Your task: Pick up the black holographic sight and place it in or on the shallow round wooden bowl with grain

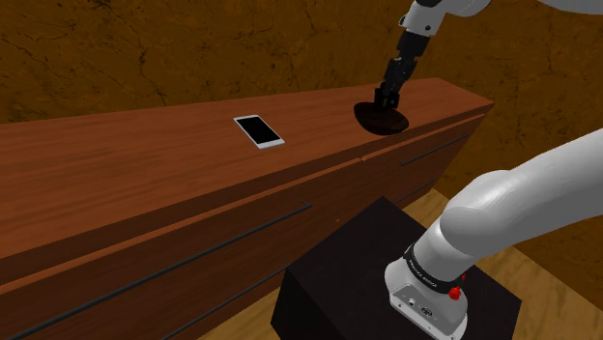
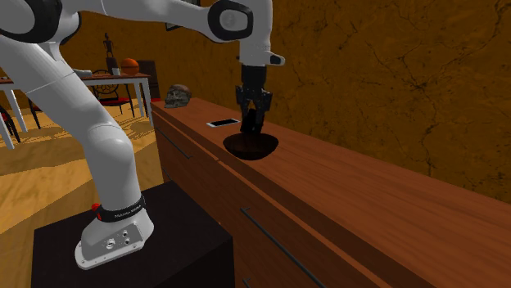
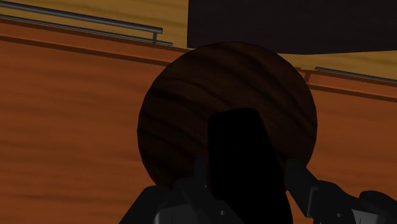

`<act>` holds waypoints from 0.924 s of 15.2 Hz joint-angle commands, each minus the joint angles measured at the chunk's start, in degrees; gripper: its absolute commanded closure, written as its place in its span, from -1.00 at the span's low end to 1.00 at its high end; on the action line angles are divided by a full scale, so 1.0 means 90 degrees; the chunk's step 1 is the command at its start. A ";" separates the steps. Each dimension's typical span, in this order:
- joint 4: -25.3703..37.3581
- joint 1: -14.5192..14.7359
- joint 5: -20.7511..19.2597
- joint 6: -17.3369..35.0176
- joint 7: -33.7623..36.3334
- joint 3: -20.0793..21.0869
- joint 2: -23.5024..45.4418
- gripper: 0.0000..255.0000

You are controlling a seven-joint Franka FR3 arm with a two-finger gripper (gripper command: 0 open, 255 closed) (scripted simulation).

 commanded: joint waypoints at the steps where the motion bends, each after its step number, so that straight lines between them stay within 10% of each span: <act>1: -0.0159 -0.0006 -0.0009 0.0163 0.0000 -0.0012 -0.0001 1.00; 13: -0.0555 -0.0020 -0.0026 0.0593 -0.0018 -0.0061 0.0035 1.00; 14: -0.0555 -0.0020 -0.0026 0.0594 -0.0018 -0.0061 0.0035 -1.00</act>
